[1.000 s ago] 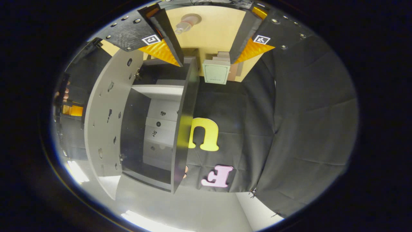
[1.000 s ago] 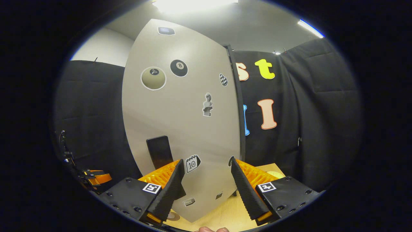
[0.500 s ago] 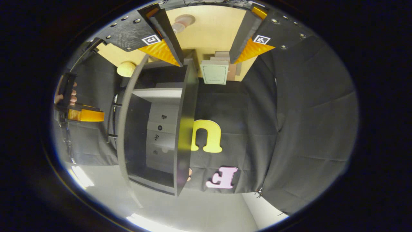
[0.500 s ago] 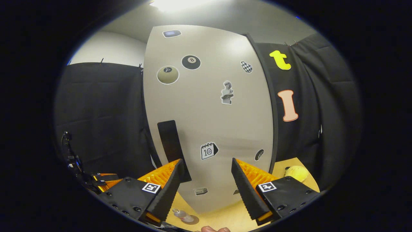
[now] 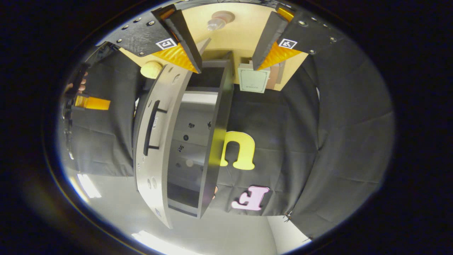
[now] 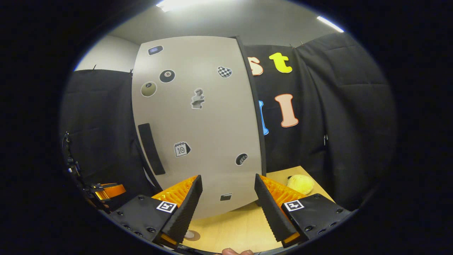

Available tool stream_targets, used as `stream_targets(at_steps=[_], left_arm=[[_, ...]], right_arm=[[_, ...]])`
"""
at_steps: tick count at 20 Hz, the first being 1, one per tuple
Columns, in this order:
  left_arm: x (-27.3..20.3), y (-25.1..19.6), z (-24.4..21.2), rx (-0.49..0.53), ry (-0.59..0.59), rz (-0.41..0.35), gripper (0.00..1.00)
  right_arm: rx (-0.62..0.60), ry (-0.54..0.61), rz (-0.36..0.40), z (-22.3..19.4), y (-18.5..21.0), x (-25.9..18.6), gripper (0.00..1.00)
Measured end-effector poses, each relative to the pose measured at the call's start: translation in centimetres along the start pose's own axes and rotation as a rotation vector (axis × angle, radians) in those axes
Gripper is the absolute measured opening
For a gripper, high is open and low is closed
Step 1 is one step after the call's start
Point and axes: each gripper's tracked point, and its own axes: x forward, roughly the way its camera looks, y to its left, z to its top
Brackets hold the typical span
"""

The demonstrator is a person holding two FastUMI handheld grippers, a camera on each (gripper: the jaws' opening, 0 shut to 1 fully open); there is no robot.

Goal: Open the cabinet door with the right hand, grasp the bottle in the cabinet with the left hand and place it on the coaster, then close the cabinet door with the right hand.

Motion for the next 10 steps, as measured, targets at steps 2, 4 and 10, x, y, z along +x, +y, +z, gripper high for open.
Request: stream_targets(at_steps=[2, 4, 10], left_arm=[[-0.1, -1.3, 0.5, 0.017, -0.013, 0.017, 0.91], [-0.3, -2.8, 0.9, 0.036, -0.021, 0.035, 0.86], [-0.9, -7.3, 2.6, 0.045, -0.065, 0.107, 0.88]], right_arm=[[0.016, 0.009, -0.008, 0.6, -2.0, 0.1, 0.94], [0.027, 0.012, -0.006, 0.9, -4.0, -0.2, 0.94], [0.009, -0.011, 0.025, 2.4, -8.9, 0.0, 0.94]])
